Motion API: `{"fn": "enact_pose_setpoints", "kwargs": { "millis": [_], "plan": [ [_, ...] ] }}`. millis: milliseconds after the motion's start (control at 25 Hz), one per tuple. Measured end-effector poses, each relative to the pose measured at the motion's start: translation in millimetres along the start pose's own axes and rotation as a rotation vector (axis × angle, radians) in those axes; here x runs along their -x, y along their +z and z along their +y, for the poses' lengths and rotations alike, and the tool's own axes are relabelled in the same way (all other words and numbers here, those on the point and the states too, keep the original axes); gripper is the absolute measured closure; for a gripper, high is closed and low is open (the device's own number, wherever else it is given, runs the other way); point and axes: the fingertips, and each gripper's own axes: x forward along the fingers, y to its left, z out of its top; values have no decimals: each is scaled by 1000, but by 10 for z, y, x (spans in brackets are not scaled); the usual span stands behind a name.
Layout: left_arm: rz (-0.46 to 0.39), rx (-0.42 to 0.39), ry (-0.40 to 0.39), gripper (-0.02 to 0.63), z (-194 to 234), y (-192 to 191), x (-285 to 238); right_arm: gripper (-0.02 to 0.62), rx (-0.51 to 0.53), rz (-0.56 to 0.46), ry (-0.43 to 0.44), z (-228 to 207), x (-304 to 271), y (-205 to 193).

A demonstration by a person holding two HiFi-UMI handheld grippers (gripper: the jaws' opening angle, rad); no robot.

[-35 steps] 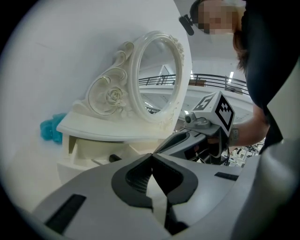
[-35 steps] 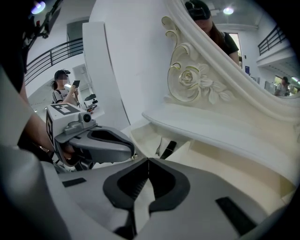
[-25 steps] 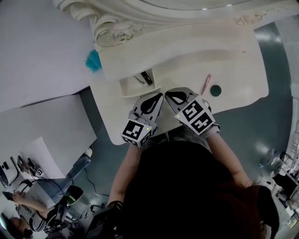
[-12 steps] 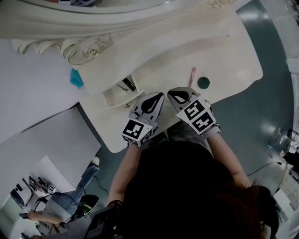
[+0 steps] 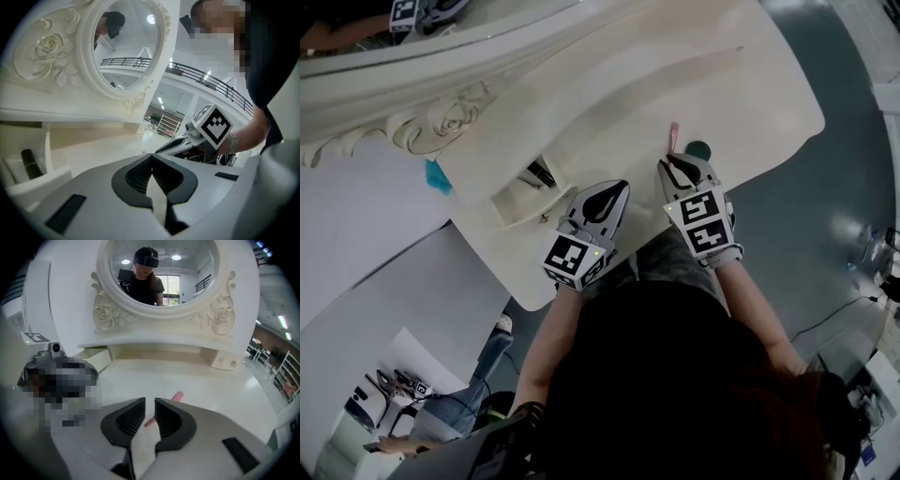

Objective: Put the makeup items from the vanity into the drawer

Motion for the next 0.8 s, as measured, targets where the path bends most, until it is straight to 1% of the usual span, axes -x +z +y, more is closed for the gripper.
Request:
{"fn": "enact_pose_setpoints", "kwargs": {
  "millis": [80, 120, 360, 480, 640, 680, 720, 800],
  "plan": [
    [8, 1, 0, 592, 6, -22, -3, 464, -52, 10, -15, -76, -37, -64],
    [11, 2, 1, 592, 10, -30, -4, 457, -74, 14, -17, -101, -58, -91],
    [21, -1, 13, 592, 39, -34, 21, 457, -169, 50, -57, -223, -192, -207],
    [13, -5, 21, 592, 48, -24, 51, 460, -168, 79, -71, -227, -239, -279],
    [-2, 5, 30, 592, 70, 5, 98, 467, -156, 86, -78, -225, -237, -282],
    [-5, 8, 32, 592, 78, 8, 112, 482, -157, 87, -79, -228, -238, -278],
    [-9, 9, 35, 592, 86, 9, 125, 517, -155, 88, -80, -230, -239, -275],
    [-16, 12, 41, 592, 98, 11, 147, 531, -140, 92, -74, -221, -245, -268]
  ]
}}
